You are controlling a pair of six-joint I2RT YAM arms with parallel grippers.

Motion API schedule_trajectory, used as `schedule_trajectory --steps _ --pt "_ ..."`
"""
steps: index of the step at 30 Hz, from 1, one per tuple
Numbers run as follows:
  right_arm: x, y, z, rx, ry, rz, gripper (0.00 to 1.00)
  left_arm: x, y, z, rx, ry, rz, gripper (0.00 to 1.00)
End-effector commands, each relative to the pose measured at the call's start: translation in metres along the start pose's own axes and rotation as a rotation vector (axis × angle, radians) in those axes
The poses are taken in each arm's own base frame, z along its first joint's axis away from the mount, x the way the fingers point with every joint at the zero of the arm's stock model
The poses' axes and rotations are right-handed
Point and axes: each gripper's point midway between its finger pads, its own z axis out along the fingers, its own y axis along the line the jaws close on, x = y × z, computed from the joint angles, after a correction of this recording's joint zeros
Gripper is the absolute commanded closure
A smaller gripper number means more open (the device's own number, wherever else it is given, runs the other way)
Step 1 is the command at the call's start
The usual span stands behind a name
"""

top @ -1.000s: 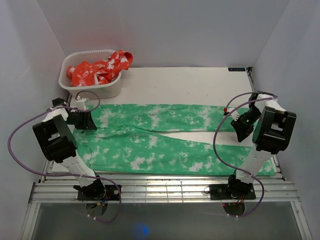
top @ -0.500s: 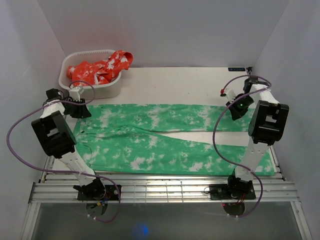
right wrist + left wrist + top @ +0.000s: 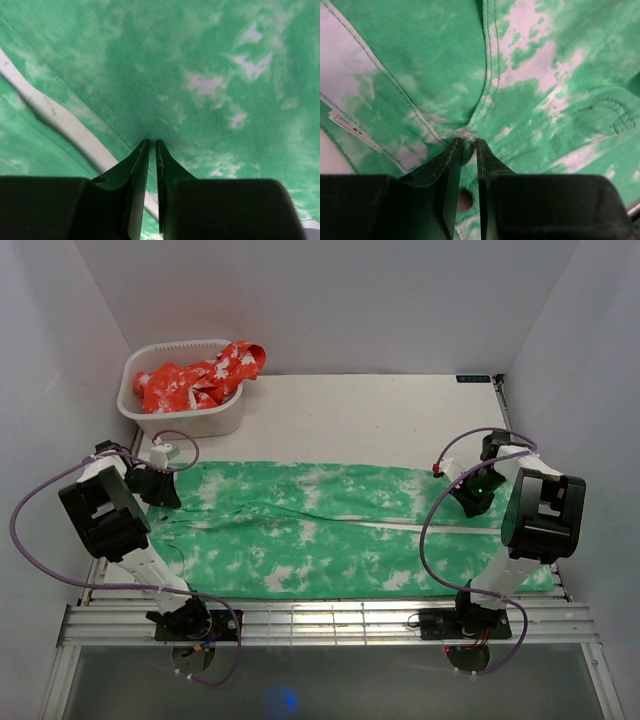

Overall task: Fold and stack the trousers
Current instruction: Fold the trousers

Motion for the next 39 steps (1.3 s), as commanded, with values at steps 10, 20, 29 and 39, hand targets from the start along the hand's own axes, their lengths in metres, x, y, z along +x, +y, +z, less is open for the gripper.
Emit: schedule_trajectory --steps 10,20,29,39 --pt "-0.022 -0.064 -0.082 0.131 -0.039 -0.113 0.10 -0.118 0.005 -0.086 0.019 -0.275 0.405 0.37" --pt "-0.019 -0.126 -0.067 0.110 -0.013 -0.186 0.04 -0.126 0.041 -0.029 0.086 -0.220 0.584 0.23" --pt "-0.012 -0.136 -0.024 0.034 -0.072 -0.279 0.07 -0.108 0.054 0.027 0.127 -0.103 0.619 0.27" --pt "0.022 -0.114 0.015 -0.092 0.029 -0.302 0.08 -0.052 0.053 0.052 0.147 0.041 0.626 0.45"
